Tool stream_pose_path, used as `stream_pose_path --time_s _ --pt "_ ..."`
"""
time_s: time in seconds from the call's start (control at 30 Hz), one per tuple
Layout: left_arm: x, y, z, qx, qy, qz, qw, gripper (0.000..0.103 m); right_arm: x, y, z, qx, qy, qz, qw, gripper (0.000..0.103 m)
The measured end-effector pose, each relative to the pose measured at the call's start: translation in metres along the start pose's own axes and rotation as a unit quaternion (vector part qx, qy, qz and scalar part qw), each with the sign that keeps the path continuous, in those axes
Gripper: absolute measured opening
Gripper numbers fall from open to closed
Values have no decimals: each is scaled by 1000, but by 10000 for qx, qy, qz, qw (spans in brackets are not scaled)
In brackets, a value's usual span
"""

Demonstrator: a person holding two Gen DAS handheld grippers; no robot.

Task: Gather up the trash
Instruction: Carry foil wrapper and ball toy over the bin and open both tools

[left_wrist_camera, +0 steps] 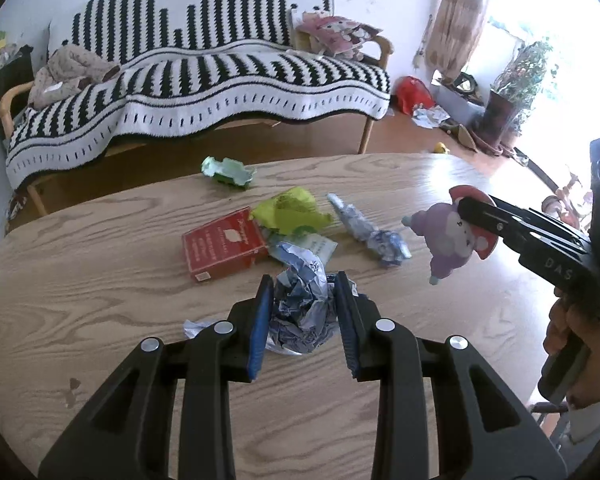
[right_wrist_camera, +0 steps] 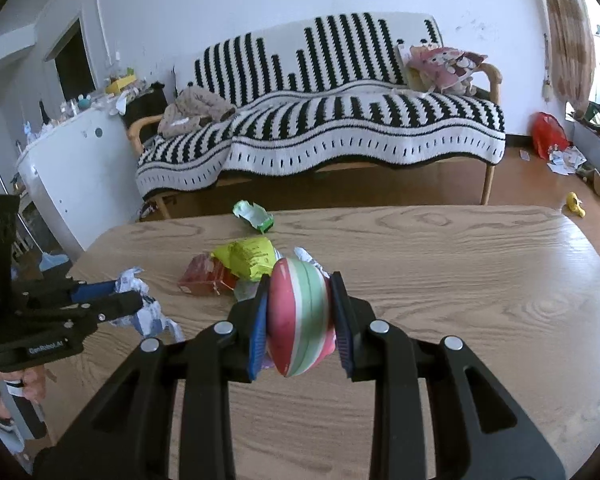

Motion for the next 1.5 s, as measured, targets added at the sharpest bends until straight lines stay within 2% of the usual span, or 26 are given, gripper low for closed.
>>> stream_pose_path --time_s 0.17,0.37,0.57,0.73,0.87,0.97,1.0,1.1,1.2,1.5 --pt "-44 -10 -28 -97 -294 167 9994 30 -15 -15 -71 -184 -206 134 9995 29" --pt "-134 -49 -56 12 -943 588 9938 30 -45 -60 -163 -259 -681 365 9967 29" --pt "-238 -129 -65 529 -1668 1184 9774 30 -84 -143 -252 -139 -1142 771 9904 29" --pt "-313 -198 -69 1014 -2119 1775 9557 30 -114 -227 -303 67 -1448 1343 9803 29" --pt "-348 -255 -57 1504 -2350 2006 9391 30 -137 -310 -313 455 -1726 1877 9659 29" --pt "-366 -308 -25 2115 -2440 1763 9299 30 -157 -385 -298 1004 -2013 2261 9478 29" --pt "-373 -333 -7 2377 -2382 1656 9270 30 -164 -409 -288 1190 -2000 2483 9403 29" --pt "-378 -388 24 2760 -2110 1758 9211 30 -176 -466 -269 1549 -1914 3056 9198 29" --pt "-377 -418 45 3168 -1898 1883 9100 30 -178 -488 -262 1705 -1882 3216 9122 29" --pt "-373 -412 61 3250 -1908 1592 9125 30 -182 -480 -255 1791 -1913 3177 9112 29"
Point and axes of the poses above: each gripper's, at about its wrist camera, not at the fingertips, and z roughly the way its jaws point, x to its left, y to its top, the point moved 8 cm from there along z, roughly the way its jaws point, and after that the axes turned 5 degrees about y, right-handed, at the moved point
